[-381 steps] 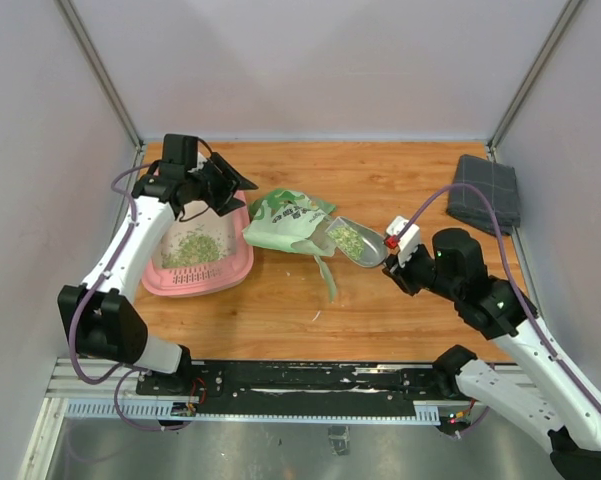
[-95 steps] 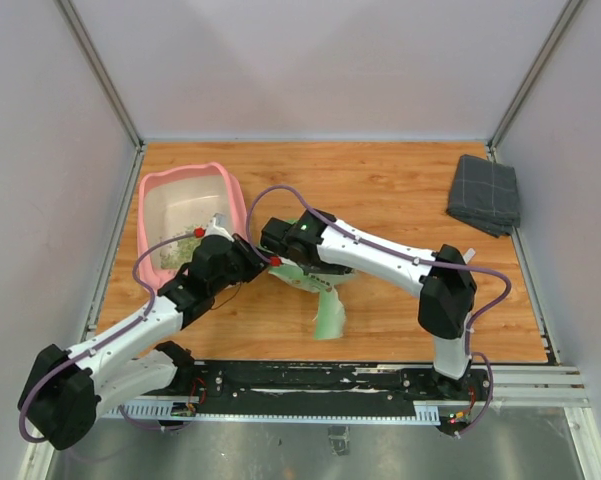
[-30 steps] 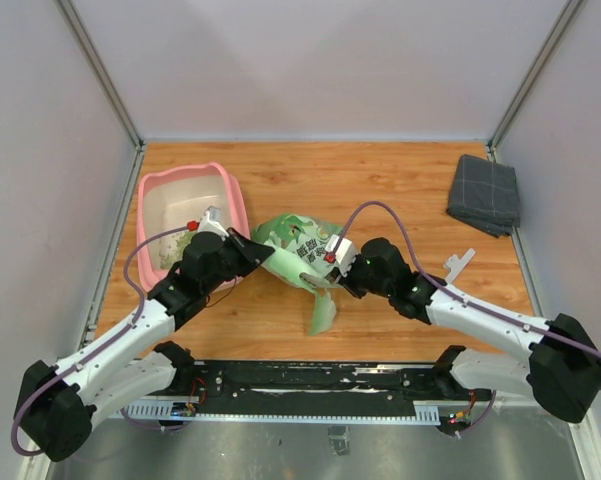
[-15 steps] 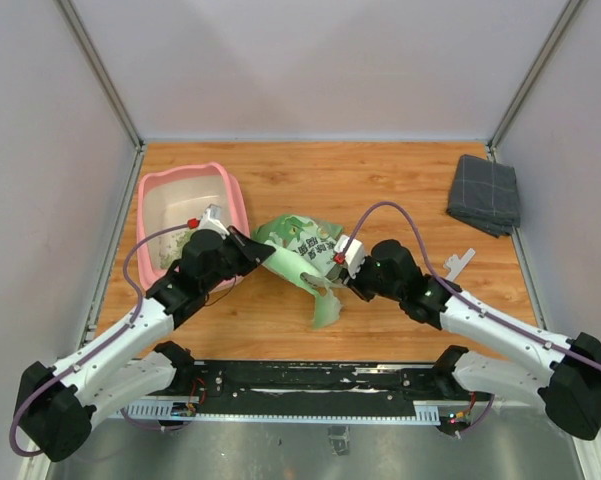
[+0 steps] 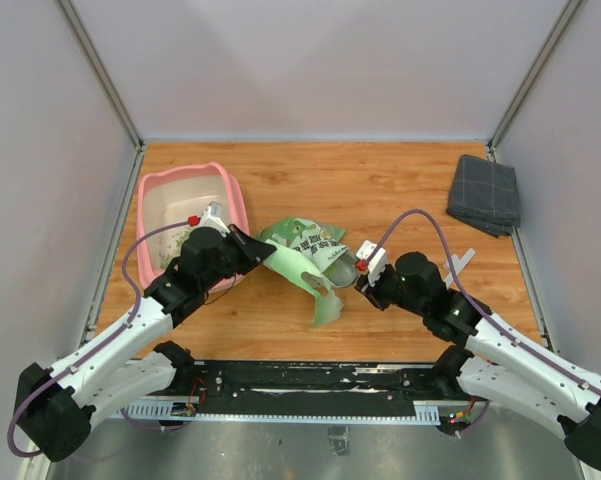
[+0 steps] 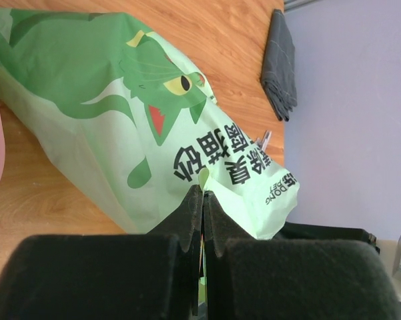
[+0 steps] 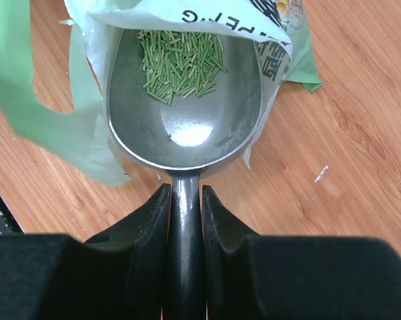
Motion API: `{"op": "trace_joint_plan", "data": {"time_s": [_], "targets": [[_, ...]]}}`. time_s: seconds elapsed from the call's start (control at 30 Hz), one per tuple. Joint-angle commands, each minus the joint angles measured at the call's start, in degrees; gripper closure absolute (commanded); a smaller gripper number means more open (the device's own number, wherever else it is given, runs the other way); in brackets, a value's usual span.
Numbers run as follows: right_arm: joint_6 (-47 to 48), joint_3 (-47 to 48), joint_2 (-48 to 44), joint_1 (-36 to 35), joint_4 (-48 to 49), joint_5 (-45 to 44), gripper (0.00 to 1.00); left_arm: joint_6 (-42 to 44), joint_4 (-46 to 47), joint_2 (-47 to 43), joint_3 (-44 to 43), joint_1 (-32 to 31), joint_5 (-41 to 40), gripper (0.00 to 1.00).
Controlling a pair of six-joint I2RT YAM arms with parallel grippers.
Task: Fill the litter box with clean litter
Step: 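Scoop the cat litter from the cat litter bag.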
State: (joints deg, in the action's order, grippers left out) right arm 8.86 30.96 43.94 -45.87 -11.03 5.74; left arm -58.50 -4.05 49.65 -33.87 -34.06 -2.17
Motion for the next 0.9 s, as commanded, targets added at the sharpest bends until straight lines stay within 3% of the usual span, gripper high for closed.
{"op": "trace_joint_plan", "data": {"time_s": [0.0, 0.33, 0.5, 0.73, 0.87], "targets": [[-3.2, -0.16, -3.67, 1.18, 1.44, -0.51, 0.99, 1.16, 1.19, -0.6, -3.28, 0.14, -1.75, 1.0], [-4.26, 8.85, -1.06, 1.02, -9.83, -1.06, 0.99, 2.54, -1.61, -1.08, -4.34, 0.14, -1.23, 1.0], [-6.75, 5.46, -5.91, 1.0, -5.68, 1.31, 0.99, 2.9, -3.57, -1.21, -5.33, 0.14, -0.96, 1.0], [-8.91, 2.42, -16.26, 1.0, -9.34, -1.77, 0.99, 3.31, -4.47, -0.2, -7.67, 0.14, -0.01, 1.0], [-10.45, 3.6, -17.13, 0.97, -13.4, -1.57, 0.99, 3.39, -4.44, 0.29, -7.93, 0.13, -0.48, 1.0]]}}
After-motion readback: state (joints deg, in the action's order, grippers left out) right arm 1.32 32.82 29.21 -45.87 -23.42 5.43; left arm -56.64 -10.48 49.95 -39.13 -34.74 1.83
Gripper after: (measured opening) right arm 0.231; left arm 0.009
